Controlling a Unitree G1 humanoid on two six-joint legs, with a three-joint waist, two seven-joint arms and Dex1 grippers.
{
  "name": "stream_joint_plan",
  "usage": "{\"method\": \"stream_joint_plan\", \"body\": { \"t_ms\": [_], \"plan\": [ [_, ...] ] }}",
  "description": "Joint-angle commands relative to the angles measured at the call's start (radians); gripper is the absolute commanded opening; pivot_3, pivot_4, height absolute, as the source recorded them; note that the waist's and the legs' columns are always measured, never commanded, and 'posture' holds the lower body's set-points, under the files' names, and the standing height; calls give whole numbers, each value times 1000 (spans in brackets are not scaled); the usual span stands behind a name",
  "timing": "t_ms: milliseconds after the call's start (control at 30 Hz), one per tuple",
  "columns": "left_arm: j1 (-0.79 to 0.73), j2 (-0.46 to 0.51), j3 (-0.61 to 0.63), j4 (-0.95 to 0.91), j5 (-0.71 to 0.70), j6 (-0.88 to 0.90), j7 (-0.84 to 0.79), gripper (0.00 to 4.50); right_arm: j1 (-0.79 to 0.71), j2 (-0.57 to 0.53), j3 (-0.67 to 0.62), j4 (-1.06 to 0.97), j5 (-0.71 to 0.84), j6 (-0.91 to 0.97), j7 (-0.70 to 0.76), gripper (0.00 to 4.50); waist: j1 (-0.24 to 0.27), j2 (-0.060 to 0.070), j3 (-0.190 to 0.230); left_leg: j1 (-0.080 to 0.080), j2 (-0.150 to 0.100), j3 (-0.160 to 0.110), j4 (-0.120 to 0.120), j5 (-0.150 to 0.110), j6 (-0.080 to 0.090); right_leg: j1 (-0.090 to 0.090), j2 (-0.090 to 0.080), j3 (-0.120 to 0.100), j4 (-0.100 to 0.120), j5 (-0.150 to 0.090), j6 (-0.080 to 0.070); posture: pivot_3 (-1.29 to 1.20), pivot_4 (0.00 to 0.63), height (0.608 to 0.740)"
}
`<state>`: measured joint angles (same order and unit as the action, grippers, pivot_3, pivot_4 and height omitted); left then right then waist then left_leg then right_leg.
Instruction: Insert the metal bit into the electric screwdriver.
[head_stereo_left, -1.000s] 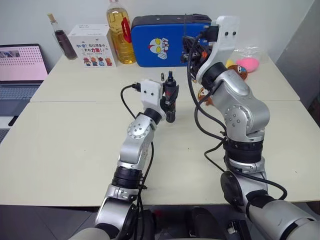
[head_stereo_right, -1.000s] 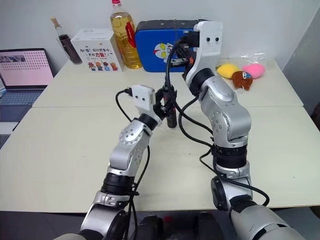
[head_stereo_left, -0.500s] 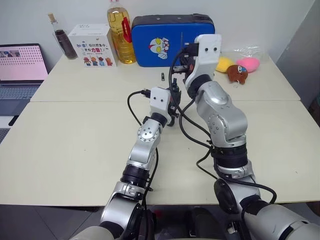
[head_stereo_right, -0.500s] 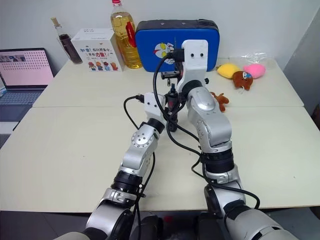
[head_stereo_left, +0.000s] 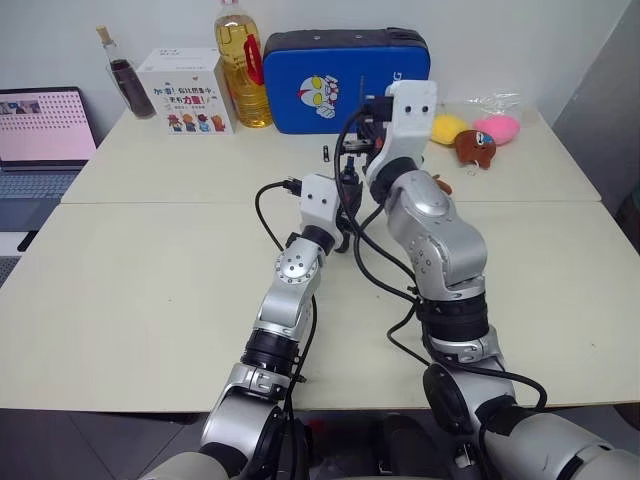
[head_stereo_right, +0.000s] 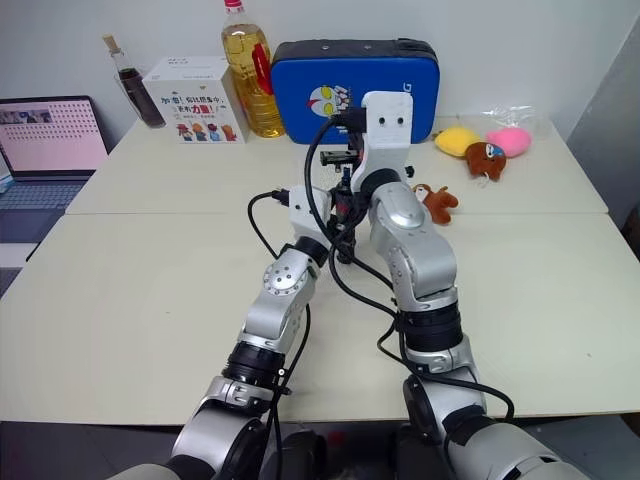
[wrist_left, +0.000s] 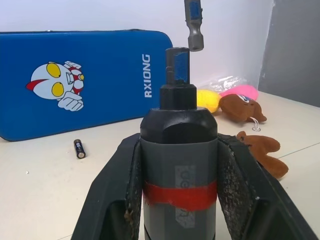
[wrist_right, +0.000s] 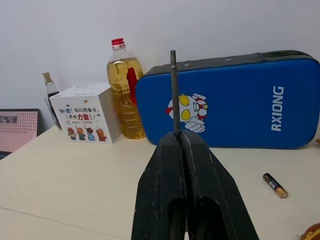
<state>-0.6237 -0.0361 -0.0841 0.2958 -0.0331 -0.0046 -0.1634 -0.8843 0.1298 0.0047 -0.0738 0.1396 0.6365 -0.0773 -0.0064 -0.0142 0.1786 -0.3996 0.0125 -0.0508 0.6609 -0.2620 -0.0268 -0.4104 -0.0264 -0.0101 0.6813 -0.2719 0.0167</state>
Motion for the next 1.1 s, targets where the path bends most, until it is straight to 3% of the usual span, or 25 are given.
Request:
{"method": "stream_joint_plan", "body": {
  "t_ms": [33,1100],
  "plan": [
    [-2,-1,-4,-44,9,-2,5,1665,-24,37,4,-60,19,-10,-10,19,0,0,0,0,0,0,0,0,0,0,0,0,0,0,0,0,150,740],
    [-18,-7,1,-21,12,-4,19,1665,-20,57,19,-56,101,11,-41,19,0,0,0,0,0,0,0,0,0,0,0,0,0,0,0,0,150,740]
  ]
}}
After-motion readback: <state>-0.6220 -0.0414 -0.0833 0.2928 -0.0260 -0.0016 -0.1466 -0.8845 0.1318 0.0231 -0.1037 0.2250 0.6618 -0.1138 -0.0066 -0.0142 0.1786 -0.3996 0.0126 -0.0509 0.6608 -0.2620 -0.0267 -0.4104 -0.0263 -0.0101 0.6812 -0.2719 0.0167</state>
